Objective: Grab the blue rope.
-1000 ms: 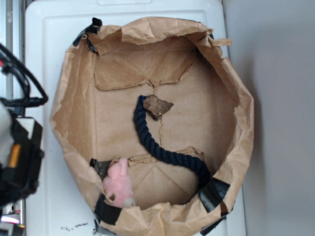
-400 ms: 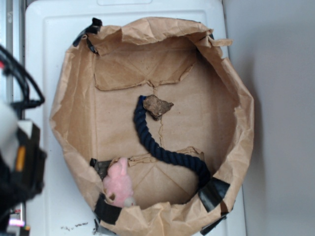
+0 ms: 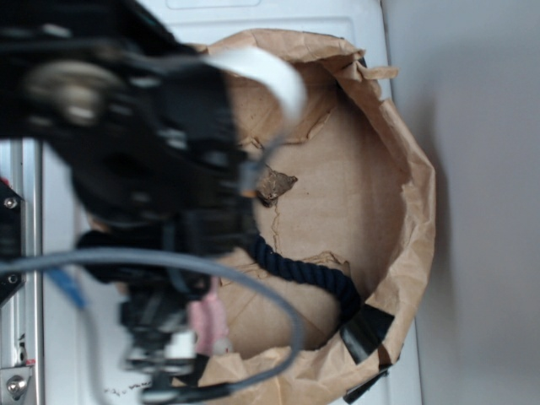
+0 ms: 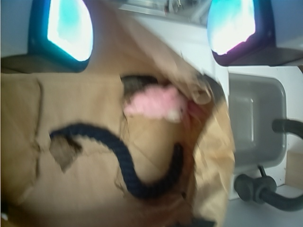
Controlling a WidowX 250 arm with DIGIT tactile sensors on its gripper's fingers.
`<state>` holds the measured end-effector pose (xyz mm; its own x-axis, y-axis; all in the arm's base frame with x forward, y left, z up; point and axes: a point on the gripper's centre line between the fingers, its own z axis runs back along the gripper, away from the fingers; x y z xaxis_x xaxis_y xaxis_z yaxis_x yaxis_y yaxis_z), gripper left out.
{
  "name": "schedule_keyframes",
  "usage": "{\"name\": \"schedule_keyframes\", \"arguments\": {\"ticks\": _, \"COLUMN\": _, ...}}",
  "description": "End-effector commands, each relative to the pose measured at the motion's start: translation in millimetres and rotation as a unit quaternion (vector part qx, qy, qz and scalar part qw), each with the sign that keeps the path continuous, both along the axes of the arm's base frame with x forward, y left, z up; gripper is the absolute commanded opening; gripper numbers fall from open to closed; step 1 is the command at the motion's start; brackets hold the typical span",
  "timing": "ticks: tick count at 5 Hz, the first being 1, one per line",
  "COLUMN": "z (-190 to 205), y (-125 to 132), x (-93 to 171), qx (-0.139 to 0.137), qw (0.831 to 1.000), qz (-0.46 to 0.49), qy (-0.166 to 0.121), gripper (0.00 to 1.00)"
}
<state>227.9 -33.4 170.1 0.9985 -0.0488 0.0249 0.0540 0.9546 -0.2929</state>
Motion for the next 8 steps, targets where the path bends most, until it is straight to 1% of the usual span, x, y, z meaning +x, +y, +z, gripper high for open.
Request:
{"name": "schedule_keyframes", "arguments": {"ticks": 1, "z": 5.2, "y": 12.3, "x": 37.9, "qx": 0.005, "qw": 0.999, "qz": -0.015, "qy": -0.039, "gripper": 1.0}}
{"name": "schedule_keyframes", "arguments": {"ticks": 2, "z": -8.9, "y": 8.4, "x": 46.5, "qx": 0.031, "qw": 0.997, "qz": -0.056, "qy": -0.047, "gripper": 1.0}}
{"name": "schedule_keyframes", "arguments": {"ticks": 6, "z": -8.9, "y": 8.4, "x": 46.5, "qx": 0.031, "qw": 0.997, "qz": -0.056, "qy": -0.047, "gripper": 1.0}}
{"name": "schedule_keyframes", "arguments": {"ticks": 7, "z": -28.3, "y": 10.2, "x": 65.2, "qx": 0.051, "qw": 0.996, "qz": -0.061, "qy": -0.043, "gripper": 1.0}}
{"name": "schedule_keyframes", "arguments": {"ticks": 8, "z": -36.2, "y": 7.4, "x": 67.7, "qx": 0.065, "qw": 0.995, "qz": -0.065, "qy": -0.041, "gripper": 1.0}}
